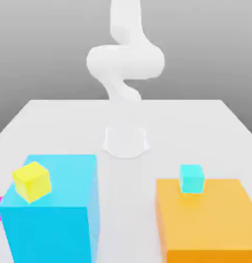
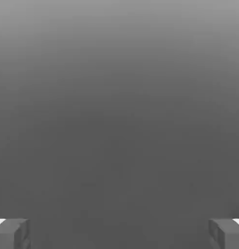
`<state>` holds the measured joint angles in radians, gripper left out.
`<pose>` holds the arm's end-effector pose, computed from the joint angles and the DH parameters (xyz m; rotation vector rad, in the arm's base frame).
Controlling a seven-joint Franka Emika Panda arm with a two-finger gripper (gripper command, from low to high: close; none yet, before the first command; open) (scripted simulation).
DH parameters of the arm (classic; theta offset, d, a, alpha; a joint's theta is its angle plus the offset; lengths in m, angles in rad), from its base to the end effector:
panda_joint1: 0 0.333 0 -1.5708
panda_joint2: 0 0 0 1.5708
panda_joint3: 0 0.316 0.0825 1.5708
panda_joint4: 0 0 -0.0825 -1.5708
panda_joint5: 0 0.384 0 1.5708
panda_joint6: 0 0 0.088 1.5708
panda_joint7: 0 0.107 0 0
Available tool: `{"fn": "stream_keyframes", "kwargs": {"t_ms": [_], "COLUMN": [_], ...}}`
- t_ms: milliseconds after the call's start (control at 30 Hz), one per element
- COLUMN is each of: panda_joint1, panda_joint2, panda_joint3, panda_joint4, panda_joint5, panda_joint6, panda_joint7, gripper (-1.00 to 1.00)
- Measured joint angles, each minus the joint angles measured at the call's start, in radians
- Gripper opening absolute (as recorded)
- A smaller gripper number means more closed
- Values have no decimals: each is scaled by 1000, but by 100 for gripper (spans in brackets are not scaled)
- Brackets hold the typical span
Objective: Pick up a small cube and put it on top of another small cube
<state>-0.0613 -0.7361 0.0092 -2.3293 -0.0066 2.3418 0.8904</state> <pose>0.3716 -0.0182 0.6779 -2.3936 1.2154 -0.9707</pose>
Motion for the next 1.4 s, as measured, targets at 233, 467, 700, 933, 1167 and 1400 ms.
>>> {"fn": "stream_keyframes", "kwargs": {"t_ms": [233, 467, 700, 933, 1167, 1400], "panda_joint1": [-215, -415, -571, -608, -653, -658], "panda_joint2": [203, 404, 597, 690, 936, 963], "panda_joint3": [7, -5, -45, -70, -14, -9], "panda_joint4": [-149, -302, -486, -659, -623, -618], "panda_joint5": [-20, -48, -58, -14, 35, 33], "panda_joint6": [160, 321, 480, 604, 810, 835], "panda_joint7": [308, 621, 934, 1031, 999, 1001], "gripper": [0, 0, 0, 0, 0, -100]}}
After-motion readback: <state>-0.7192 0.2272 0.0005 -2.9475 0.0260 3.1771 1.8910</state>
